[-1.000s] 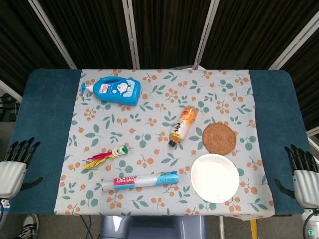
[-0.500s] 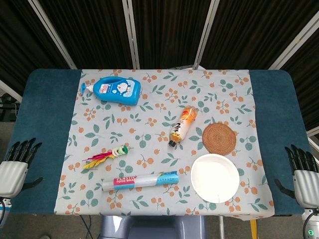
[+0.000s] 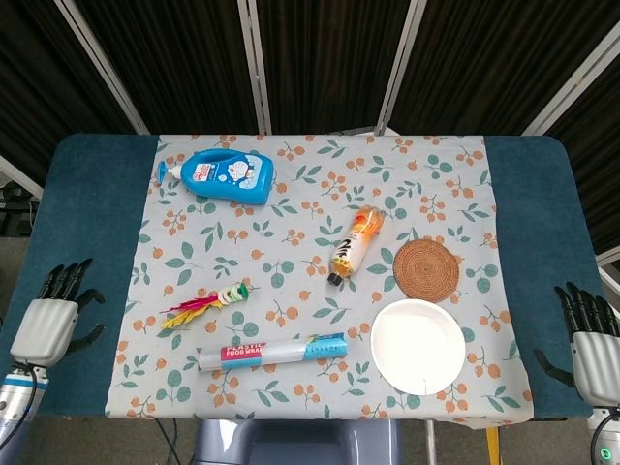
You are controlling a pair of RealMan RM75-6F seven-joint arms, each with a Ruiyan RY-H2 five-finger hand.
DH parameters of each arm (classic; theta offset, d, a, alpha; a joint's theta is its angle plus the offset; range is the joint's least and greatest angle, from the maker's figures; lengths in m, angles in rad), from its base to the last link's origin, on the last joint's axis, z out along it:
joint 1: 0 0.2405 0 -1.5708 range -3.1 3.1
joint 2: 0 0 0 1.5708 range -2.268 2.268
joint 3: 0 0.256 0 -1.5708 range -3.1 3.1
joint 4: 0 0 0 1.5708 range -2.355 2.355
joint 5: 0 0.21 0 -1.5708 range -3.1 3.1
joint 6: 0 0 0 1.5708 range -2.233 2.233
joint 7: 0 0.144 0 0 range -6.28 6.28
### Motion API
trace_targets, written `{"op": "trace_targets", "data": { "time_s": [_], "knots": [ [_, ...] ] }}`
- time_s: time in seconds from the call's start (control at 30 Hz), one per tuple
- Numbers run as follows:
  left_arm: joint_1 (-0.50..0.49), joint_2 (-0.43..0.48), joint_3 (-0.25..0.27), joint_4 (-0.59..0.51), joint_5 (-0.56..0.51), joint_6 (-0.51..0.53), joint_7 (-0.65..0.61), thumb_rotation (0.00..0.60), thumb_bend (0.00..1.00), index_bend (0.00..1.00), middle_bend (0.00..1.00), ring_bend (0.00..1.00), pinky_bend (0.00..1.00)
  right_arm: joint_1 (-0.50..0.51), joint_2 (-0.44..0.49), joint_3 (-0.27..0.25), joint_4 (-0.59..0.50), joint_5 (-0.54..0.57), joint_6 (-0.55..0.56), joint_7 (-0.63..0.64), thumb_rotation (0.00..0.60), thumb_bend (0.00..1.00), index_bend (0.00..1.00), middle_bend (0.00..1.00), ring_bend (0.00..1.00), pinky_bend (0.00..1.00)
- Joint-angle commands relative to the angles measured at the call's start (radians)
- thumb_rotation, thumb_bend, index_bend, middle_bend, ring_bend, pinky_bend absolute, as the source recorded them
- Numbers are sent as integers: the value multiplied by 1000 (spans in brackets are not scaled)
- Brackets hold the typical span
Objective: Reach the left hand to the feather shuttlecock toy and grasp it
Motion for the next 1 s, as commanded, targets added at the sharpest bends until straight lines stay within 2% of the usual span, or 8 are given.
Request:
{"op": "trace_targets", "data": {
  "time_s": [0.03,0.3,0.6,1.0],
  "knots": [
    [-44,-60,-27,25,-30,-48,67,600,309,446,0,0,0,-1,0,0,0,0,0,1,600,154,0,0,0,0],
    [-89,-173,-44,98,-109,-119,150,600,326,480,0,0,0,0,2,1,2,3,-2,6,600,154,0,0,0,0],
    [-110,-273,-51,176,-151,-137,178,600,354,515,0,0,0,0,1,0,1,1,-2,6,600,153,0,0,0,0],
    [-122,-338,-50,198,-188,-149,190,600,359,517,0,0,0,-1,3,0,1,0,-2,7,600,154,0,0,0,0]
  ]
}}
